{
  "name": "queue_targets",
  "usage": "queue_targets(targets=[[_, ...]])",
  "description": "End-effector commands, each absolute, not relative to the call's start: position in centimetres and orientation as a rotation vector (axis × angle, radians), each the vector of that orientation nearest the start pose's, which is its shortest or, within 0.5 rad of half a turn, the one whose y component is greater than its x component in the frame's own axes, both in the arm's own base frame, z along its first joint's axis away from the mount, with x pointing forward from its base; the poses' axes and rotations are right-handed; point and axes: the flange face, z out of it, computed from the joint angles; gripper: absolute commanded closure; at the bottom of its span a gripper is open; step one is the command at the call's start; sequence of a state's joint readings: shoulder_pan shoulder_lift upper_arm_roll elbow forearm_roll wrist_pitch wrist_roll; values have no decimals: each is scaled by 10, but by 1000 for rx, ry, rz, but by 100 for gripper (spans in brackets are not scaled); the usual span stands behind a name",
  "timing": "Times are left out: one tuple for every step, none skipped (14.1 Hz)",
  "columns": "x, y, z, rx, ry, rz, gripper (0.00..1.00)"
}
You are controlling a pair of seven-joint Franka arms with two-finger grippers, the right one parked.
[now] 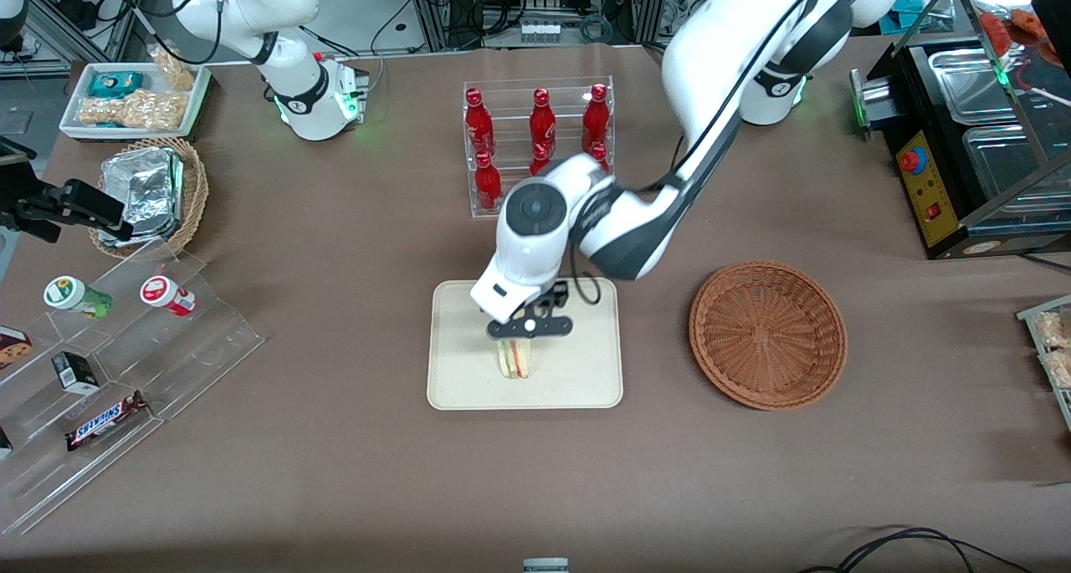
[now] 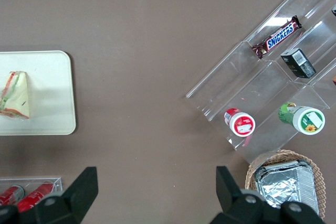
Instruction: Place sandwich from basket to tray
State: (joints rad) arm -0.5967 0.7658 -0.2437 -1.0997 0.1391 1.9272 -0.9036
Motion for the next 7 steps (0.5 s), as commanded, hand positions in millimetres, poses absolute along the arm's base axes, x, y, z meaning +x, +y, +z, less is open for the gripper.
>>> queue_targets(targets=[[551, -479, 435, -3114, -192, -80, 0], [549, -466, 439, -3090, -244, -73, 0], [546, -446, 434, -3045, -280, -49, 0], [546, -428, 426, -3013, -307, -36, 0], [550, -404, 417, -2980, -339, -20, 0], [557, -380, 416, -2962, -372, -30, 0], [562, -361, 414, -2961, -372, -36, 0]])
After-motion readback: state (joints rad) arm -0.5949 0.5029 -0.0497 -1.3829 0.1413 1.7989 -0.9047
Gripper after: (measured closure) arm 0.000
